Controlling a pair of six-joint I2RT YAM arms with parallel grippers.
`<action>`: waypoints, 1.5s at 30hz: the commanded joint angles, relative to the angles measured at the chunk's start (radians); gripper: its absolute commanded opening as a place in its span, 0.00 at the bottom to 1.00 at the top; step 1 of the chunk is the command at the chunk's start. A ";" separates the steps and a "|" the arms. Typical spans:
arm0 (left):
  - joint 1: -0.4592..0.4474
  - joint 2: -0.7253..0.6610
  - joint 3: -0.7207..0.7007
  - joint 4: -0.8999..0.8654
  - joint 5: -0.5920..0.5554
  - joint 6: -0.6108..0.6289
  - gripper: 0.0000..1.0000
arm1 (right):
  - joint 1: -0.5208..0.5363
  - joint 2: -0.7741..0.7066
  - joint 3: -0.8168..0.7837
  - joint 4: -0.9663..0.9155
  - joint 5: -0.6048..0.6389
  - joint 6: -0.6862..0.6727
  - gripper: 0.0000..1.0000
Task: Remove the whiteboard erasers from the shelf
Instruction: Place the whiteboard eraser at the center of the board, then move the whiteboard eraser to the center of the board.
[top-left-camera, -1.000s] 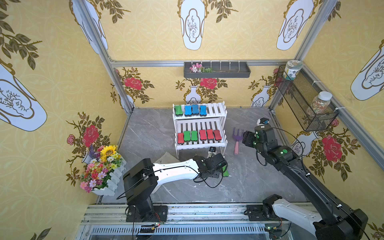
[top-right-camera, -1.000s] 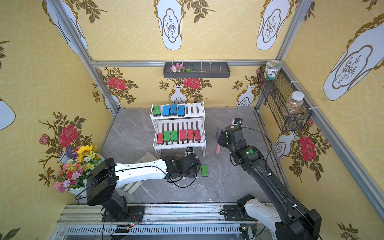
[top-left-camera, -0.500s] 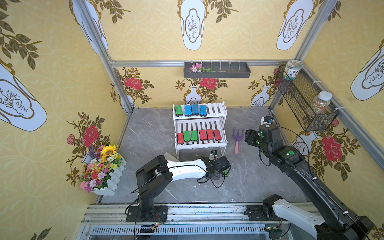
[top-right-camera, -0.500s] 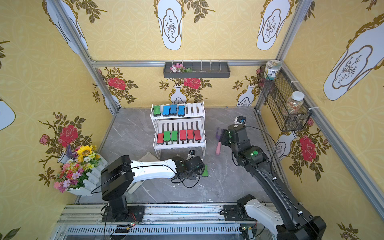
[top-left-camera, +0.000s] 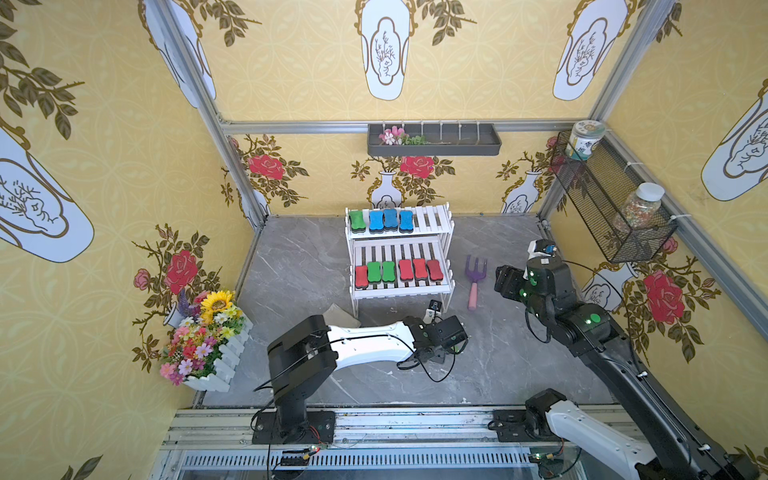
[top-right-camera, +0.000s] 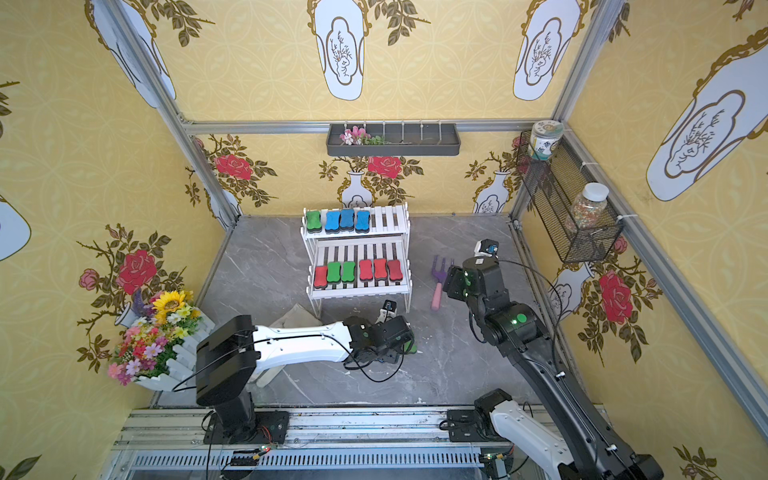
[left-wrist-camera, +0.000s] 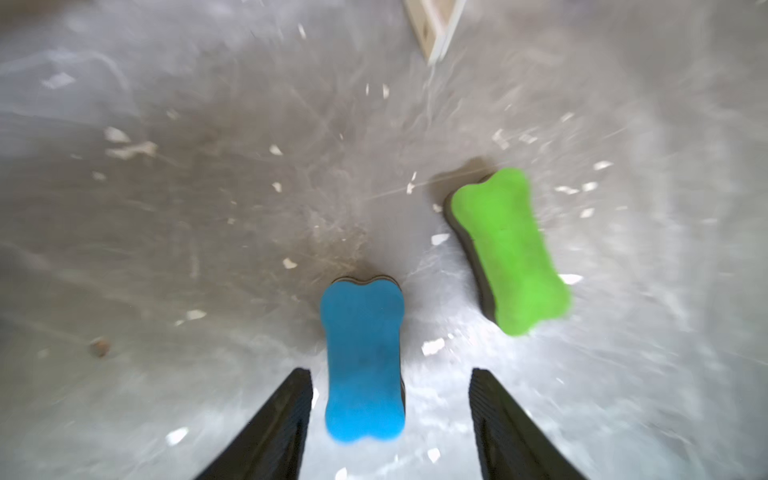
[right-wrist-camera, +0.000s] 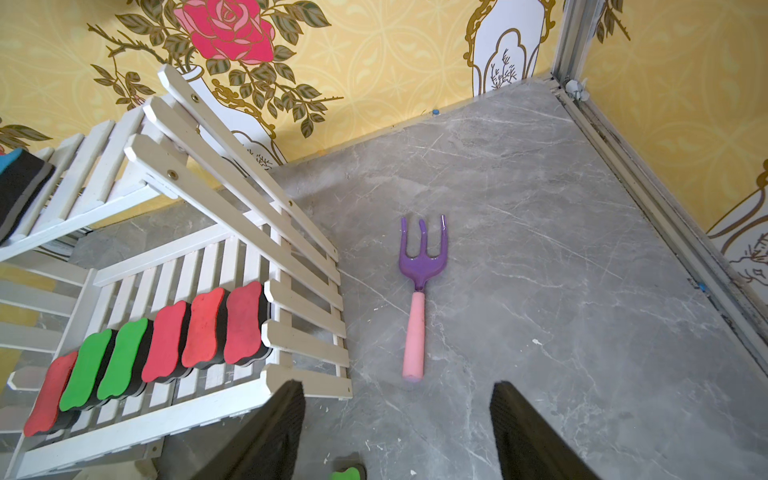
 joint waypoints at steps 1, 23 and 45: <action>-0.002 -0.112 -0.043 -0.038 -0.096 -0.075 0.70 | 0.003 -0.025 -0.026 -0.078 -0.098 0.029 0.74; 0.091 -0.620 0.116 -0.177 -0.326 0.105 0.99 | 0.557 0.590 -0.034 0.011 -0.350 0.056 0.73; 0.206 -0.709 0.030 -0.121 -0.274 0.181 0.99 | 0.600 0.938 0.181 0.014 -0.541 -0.156 0.70</action>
